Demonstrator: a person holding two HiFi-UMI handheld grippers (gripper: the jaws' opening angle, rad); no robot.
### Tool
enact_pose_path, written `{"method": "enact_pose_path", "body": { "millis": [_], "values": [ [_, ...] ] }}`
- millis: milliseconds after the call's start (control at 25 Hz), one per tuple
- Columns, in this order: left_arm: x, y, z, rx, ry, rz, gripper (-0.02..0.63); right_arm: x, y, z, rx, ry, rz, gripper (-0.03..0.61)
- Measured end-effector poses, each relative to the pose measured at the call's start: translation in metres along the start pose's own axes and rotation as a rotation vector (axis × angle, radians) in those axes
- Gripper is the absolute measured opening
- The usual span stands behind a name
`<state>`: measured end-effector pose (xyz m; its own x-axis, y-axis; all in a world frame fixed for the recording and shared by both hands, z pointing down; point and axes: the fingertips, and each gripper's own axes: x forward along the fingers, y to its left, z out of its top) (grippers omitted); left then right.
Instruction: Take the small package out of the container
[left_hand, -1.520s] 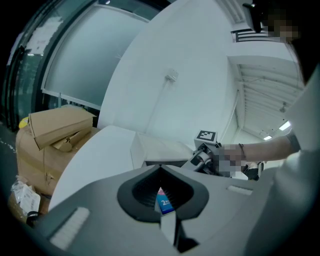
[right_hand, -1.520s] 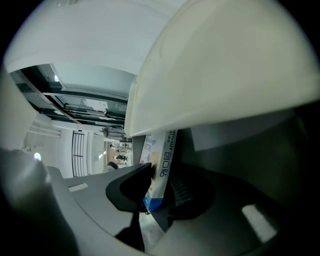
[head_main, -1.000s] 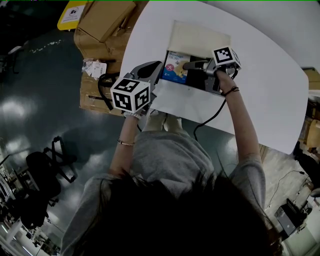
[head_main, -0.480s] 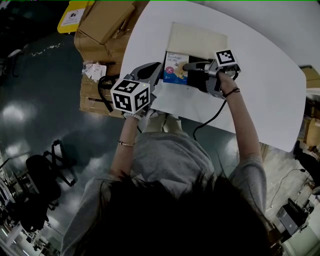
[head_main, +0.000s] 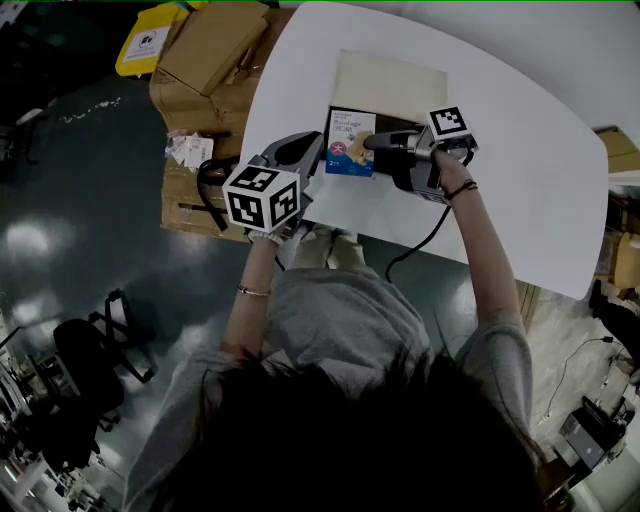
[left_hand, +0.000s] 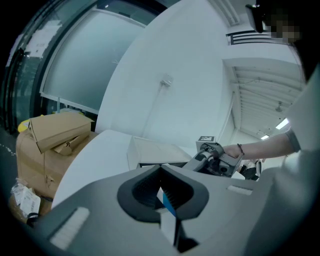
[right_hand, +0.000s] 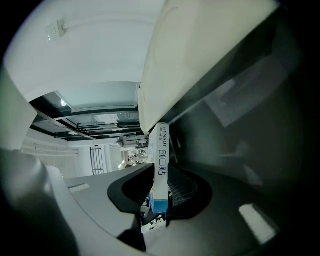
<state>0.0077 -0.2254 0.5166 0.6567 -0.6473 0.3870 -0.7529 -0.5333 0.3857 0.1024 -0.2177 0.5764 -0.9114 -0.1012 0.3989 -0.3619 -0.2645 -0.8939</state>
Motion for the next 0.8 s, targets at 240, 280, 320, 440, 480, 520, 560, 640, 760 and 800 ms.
{"method": "enact_pose_path", "body": {
  "millis": [240, 280, 320, 440, 480, 520, 560, 640, 760, 800],
  "values": [
    [0.000, -0.004, 0.002, 0.015, -0.004, -0.014, -0.008, -0.004, -0.002, -0.004, -0.019, -0.020, 0.007, 0.103],
    [-0.001, -0.006, 0.002, 0.019, -0.004, -0.017, -0.008, -0.005, -0.001, -0.006, -0.028, -0.030, 0.008, 0.103],
    [-0.002, -0.008, 0.002, 0.023, -0.005, -0.020, -0.008, -0.007, 0.000, -0.009, -0.041, -0.040, 0.009, 0.103],
    [-0.006, -0.013, 0.003, 0.033, -0.010, -0.027, -0.008, -0.013, 0.007, -0.014, -0.103, -0.069, 0.013, 0.103],
    [-0.006, -0.014, 0.005, 0.034, -0.013, -0.029, -0.008, -0.015, 0.010, -0.015, -0.129, -0.079, 0.014, 0.103],
    [-0.006, -0.015, 0.006, 0.036, -0.016, -0.031, -0.008, -0.017, 0.014, -0.015, -0.155, -0.090, 0.017, 0.103],
    [-0.007, -0.016, 0.008, 0.039, -0.019, -0.034, -0.008, -0.018, 0.017, -0.015, -0.177, -0.102, 0.025, 0.103],
    [-0.008, -0.018, 0.011, 0.047, -0.024, -0.040, -0.008, -0.022, 0.025, -0.014, -0.219, -0.131, 0.043, 0.103],
    [-0.011, -0.022, 0.015, 0.060, -0.032, -0.045, -0.008, -0.032, 0.035, -0.017, -0.290, -0.186, 0.028, 0.103],
    [-0.012, -0.024, 0.017, 0.063, -0.036, -0.047, -0.008, -0.036, 0.039, -0.018, -0.317, -0.206, 0.031, 0.103]
  ]
}}
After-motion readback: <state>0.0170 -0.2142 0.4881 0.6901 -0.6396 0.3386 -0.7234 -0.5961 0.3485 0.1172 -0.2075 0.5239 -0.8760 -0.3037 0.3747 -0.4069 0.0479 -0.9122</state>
